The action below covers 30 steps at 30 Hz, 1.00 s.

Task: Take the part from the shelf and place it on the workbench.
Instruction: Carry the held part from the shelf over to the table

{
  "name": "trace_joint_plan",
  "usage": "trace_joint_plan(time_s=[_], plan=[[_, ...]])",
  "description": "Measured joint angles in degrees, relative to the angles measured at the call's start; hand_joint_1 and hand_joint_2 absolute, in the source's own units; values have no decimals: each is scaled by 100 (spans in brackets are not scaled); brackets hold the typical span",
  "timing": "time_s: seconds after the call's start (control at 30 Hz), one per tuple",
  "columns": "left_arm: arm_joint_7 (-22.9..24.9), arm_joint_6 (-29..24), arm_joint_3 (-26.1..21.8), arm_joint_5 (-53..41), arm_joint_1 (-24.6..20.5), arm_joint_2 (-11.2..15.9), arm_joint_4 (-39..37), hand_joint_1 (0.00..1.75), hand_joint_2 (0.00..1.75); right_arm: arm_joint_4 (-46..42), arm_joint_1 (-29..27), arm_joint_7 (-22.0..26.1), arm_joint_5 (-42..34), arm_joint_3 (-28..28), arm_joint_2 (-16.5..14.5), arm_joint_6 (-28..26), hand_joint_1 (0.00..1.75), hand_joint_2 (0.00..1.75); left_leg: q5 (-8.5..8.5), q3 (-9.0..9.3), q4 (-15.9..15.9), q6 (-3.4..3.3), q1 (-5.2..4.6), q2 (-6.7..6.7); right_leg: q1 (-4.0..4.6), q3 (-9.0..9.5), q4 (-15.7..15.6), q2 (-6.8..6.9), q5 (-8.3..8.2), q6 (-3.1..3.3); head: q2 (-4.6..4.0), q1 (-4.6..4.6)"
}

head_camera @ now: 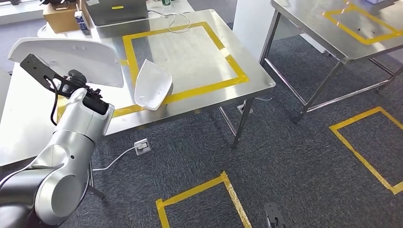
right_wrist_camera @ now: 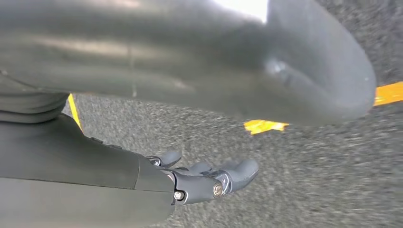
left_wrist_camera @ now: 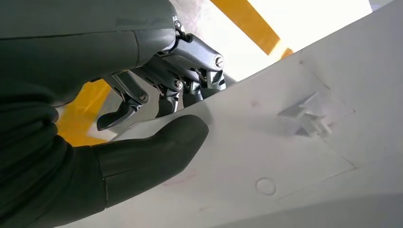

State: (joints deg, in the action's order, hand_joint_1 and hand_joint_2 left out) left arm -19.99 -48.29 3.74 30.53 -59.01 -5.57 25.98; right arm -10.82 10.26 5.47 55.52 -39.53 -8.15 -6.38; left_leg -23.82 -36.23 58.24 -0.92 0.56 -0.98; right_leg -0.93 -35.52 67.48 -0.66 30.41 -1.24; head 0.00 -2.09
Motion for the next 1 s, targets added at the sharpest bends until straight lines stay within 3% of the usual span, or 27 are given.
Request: trace_joint_plan(time_s=[0.07,0.1,0.13,0.17,0.23,0.3,0.37,0.43,0.53,0.6,0.63,0.67,0.73,0.8,0.9,0.97,1.0], plan=[[-9,-1,0,1,27,2,-3,175,175,0,-3,0,9,3,-1,2,0,0,-107,108,0,-27,-22,4,12,-509,612,24,264,-6,0,1],[-13,-2,0,1,47,3,-3,175,175,0,-8,-2,16,5,-1,2,0,0,-164,173,1,-34,-35,7,24,-671,703,25,331,8,0,1],[-17,-2,0,1,62,4,-3,175,175,0,-13,-3,26,8,-1,2,0,0,-223,247,2,-36,-47,10,41,-737,597,26,279,36,0,1],[-21,-2,0,1,72,5,-2,175,175,0,-15,-3,34,12,-1,2,0,0,-286,328,3,-36,-61,12,65,-709,308,23,87,78,0,1],[-31,-2,0,1,87,6,-3,175,175,0,-21,-4,48,19,7,2,0,0,-411,466,2,-22,-83,19,133,-520,-500,-22,-551,193,0,0],[-33,-18,-1,4,99,5,2,175,175,0,-29,-14,52,24,18,2,0,0,-502,550,-3,26,-100,39,184,-381,-970,-82,-910,259,0,2],[-36,-60,-2,8,104,6,28,175,175,0,-28,-23,52,27,20,1,0,0,-524,599,16,91,-110,56,183,-303,-1043,-95,-903,288,0,4],[-44,-85,-3,9,100,18,59,175,175,0,-20,-22,52,29,18,-2,0,0,-520,520,234,151,-101,71,148,-180,-1089,-96,-882,347,0,0],[-45,-85,-5,15,114,45,69,175,175,0,-4,-22,52,31,16,-2,0,0,-743,-30,1131,244,-64,89,108,-18,-1114,-112,-775,395,0,-7],[-44,-85,-7,21,157,72,67,175,175,0,-11,-22,52,32,14,-1,0,0,-968,-396,1532,296,-30,90,87,69,-1095,-136,-673,376,0,-7],[-45,-85,-7,21,173,81,67,175,175,0,-18,-22,52,32,13,-1,0,0,-940,-471,1487,315,-14,89,73,120,-1072,-147,-613,357,0,-8],[-45,-85,-7,22,180,87,68,175,175,0,-22,-22,52,32,13,-1,0,0,-772,-455,1260,334,1,84,58,173,-1041,-153,-545,334,0,-8],[-45,-85,-8,23,182,96,67,175,175,0,-23,-22,52,32,13,0,0,0,-233,-282,540,358,21,30,39,277,-966,-157,-397,272,0,-8],[-42,-85,-9,31,184,100,64,175,175,0,-20,-22,52,32,13,1,0,0,11,-149,112,284,9,-28,39,320,-925,-155,-283,193,0,-9],[-44,-87,-12,51,189,95,78,175,175,0,-23,-21,52,32,13,1,0,0,-13,-74,65,118,-7,-23,42,339,-878,-126,-226,93,0,-11],[-51,-87,-17,64,172,96,98,175,175,0,-12,-20,52,33,13,1,0,0,-56,13,47,39,5,-17,39,189,-569,-47,-185,56,0,-13],[-54,-87,-22,70,167,96,105,175,175,0,-5,-20,52,33,13,1,0,0,-88,55,37,7,4,-17,38,-4,-255,-5,-117,38,0,-12]])
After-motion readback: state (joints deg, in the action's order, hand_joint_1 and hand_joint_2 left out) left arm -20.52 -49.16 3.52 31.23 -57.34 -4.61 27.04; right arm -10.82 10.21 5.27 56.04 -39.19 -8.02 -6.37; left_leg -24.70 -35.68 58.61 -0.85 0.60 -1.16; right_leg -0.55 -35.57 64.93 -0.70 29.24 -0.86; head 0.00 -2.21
